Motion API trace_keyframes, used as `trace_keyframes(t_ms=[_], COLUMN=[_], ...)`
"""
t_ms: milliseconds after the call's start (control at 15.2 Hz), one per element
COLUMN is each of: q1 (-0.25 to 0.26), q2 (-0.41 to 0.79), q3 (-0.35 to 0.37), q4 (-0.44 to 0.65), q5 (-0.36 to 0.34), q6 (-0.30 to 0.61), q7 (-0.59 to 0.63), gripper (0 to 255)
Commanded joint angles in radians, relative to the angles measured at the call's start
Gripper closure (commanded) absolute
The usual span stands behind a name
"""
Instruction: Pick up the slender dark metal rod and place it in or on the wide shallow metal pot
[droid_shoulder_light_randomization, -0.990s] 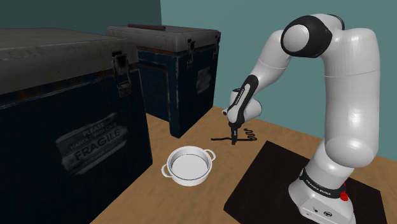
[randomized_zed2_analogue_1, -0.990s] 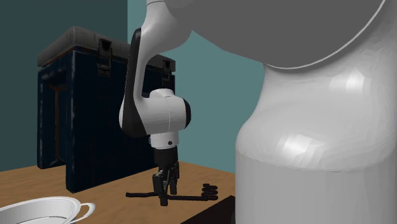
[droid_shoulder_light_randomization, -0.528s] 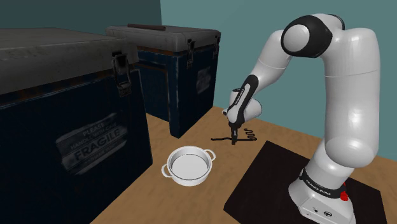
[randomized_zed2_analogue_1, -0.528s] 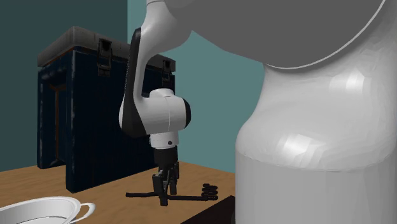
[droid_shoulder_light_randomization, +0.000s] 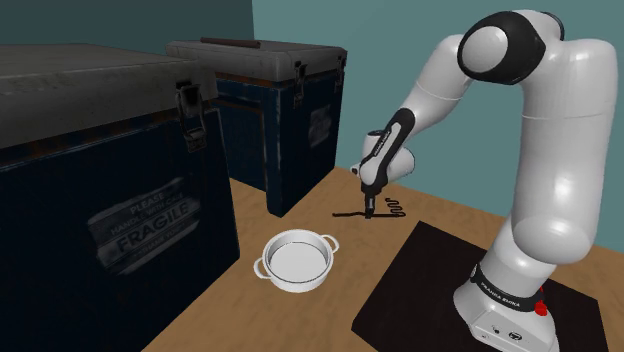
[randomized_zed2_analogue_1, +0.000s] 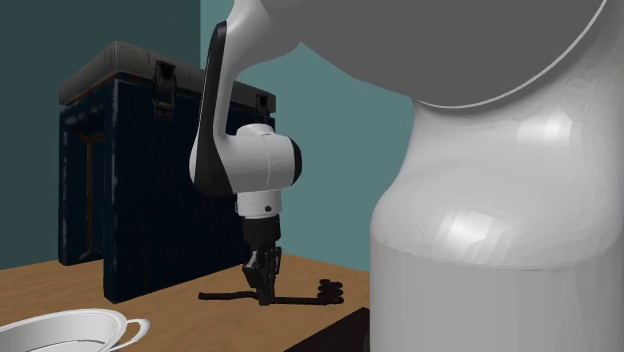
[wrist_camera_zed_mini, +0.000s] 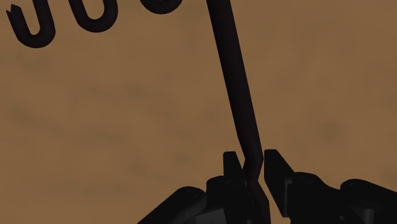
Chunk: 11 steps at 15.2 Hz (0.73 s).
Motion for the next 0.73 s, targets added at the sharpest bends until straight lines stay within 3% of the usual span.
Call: trace_keyframes(t_ms=[0,660], q1=[0.010,0.038], q2=[-0.031,-0.187], q3=[-0.011,-0.053], q4=[-0.004,-0.019], q5=[-0.013,-0.084], q6=[-0.027,-0.164], q7=[0.010,0.054], gripper=[255,255])
